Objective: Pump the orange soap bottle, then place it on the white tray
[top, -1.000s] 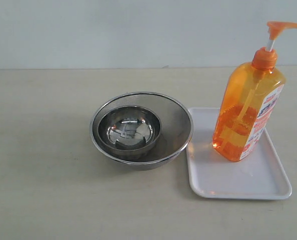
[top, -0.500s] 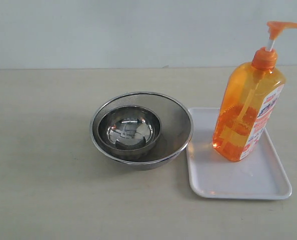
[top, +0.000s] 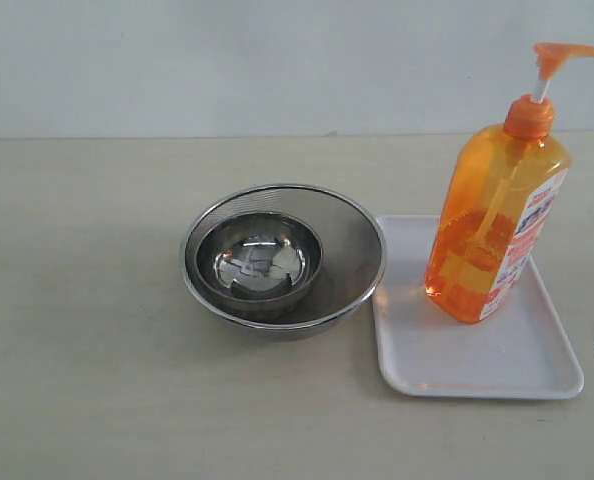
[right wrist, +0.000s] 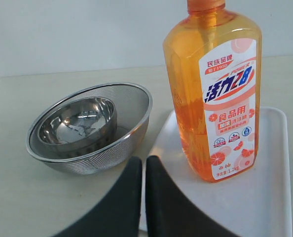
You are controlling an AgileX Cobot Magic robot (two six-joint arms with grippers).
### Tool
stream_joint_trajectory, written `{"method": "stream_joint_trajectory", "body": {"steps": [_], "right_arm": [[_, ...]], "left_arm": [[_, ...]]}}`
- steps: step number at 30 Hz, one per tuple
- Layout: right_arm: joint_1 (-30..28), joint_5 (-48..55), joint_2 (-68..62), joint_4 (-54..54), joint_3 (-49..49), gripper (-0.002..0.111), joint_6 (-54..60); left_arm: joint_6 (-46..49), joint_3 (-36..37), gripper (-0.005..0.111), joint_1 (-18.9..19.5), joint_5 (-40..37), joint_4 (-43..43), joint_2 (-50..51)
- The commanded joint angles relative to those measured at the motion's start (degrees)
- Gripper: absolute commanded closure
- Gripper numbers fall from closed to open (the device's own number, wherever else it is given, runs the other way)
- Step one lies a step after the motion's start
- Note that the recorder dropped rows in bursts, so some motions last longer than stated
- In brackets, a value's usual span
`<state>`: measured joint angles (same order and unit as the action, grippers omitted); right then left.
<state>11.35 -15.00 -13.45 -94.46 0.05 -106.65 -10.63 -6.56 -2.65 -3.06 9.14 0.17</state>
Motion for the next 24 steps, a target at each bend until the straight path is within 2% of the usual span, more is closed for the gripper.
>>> {"method": "stream_joint_trajectory", "body": {"steps": [1, 7, 15, 18, 22, 24], "right_arm": [[-0.02, 0.04, 0.21, 0.05, -0.05, 0.108, 0.00], [-0.02, 0.04, 0.21, 0.05, -0.05, 0.108, 0.00], [-0.02, 0.04, 0.21, 0.05, -0.05, 0.108, 0.00], [-0.02, 0.04, 0.21, 0.05, -0.05, 0.108, 0.00], [-0.02, 0.04, 0.21, 0.05, -0.05, 0.108, 0.00], [-0.02, -0.06, 0.21, 0.05, -0.05, 0.108, 0.00]], "left_arm": [[1.85, 0.20, 0.102, 1.08, -4.37, -2.71, -0.17], [2.60, 0.20, 0.102, 1.45, -9.06, -4.74, -0.17], [2.98, 1.58, 0.102, 1.45, -10.18, -9.65, -0.17], [2.72, 3.56, 0.102, 1.45, -7.47, -9.65, -0.17], [1.85, 6.56, 0.102, 1.57, 1.82, -9.65, -0.17], [1.71, 6.56, 0.102, 1.85, 0.71, -9.65, -0.17]]}}
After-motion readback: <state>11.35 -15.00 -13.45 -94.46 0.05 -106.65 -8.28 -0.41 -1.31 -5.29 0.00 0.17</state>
